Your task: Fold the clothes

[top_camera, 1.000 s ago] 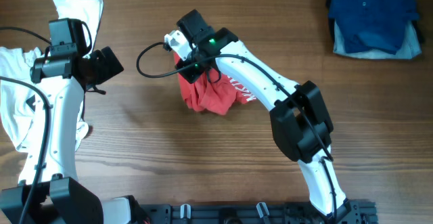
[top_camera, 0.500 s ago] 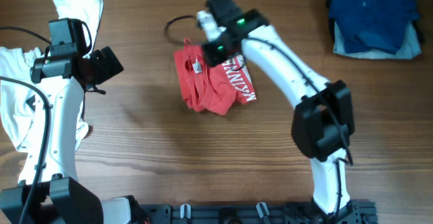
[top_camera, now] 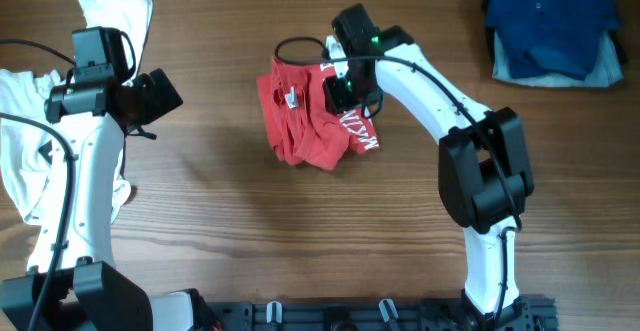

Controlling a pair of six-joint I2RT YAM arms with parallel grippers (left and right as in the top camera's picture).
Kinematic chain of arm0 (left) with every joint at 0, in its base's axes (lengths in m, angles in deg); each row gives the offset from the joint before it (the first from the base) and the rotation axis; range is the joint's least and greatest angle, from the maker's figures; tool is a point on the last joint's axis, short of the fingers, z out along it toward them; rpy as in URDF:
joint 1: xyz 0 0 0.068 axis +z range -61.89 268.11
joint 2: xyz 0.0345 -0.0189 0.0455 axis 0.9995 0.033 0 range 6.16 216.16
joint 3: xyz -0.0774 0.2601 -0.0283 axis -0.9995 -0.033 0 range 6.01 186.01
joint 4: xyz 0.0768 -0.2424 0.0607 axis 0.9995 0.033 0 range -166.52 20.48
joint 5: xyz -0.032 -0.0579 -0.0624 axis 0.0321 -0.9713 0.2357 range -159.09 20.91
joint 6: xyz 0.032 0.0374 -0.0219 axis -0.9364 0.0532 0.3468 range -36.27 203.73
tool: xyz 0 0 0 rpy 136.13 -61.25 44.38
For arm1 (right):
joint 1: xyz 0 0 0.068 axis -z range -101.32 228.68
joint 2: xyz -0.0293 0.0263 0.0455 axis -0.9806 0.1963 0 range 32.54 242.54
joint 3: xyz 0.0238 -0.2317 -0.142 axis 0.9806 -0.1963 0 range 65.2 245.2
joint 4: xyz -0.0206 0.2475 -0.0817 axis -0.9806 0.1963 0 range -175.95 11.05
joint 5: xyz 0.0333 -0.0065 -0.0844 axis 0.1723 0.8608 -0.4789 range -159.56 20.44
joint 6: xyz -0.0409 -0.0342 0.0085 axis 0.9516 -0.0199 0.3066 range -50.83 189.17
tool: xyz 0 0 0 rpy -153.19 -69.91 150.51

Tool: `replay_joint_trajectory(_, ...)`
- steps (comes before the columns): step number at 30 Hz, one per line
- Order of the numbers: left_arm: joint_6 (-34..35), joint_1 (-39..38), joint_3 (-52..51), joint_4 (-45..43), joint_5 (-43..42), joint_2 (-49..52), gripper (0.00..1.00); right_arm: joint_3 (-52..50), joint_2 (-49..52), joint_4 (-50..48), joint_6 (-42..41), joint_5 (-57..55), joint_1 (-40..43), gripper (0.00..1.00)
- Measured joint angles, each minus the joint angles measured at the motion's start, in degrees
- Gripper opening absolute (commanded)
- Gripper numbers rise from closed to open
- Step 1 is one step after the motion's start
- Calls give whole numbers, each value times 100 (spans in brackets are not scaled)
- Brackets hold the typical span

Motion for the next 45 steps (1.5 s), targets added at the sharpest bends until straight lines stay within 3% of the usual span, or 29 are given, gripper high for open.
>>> replay_joint_trajectory(10,2,0,0,0,-2,0,100,-522,197,-868,42,-136,136,53)
replay_joint_trajectory(18,2,0,0,0,0,0,100,-339,411,-1467,173,2,1005,56)
replay_joint_trajectory(22,2,0,0,0,-2,0,100,-46,527,-1226,293,33,1499,56)
replay_joint_trajectory(27,2,0,0,-2,-61,0,100,603,678,-437,350,4,1897,66)
replay_joint_trajectory(33,0,0,0,0,-149,0,100,1714,669,-188,367,-9,1572,76)
replay_joint_trajectory(37,2,0,0,0,-153,0,100,1792,669,-271,273,-17,1185,84)
replay_joint_trajectory(41,2,0,0,0,-153,0,100,1792,673,-264,66,-122,876,98)
replay_joint_trajectory(45,2,0,0,0,-153,0,100,1792,761,-223,-184,-149,774,100)
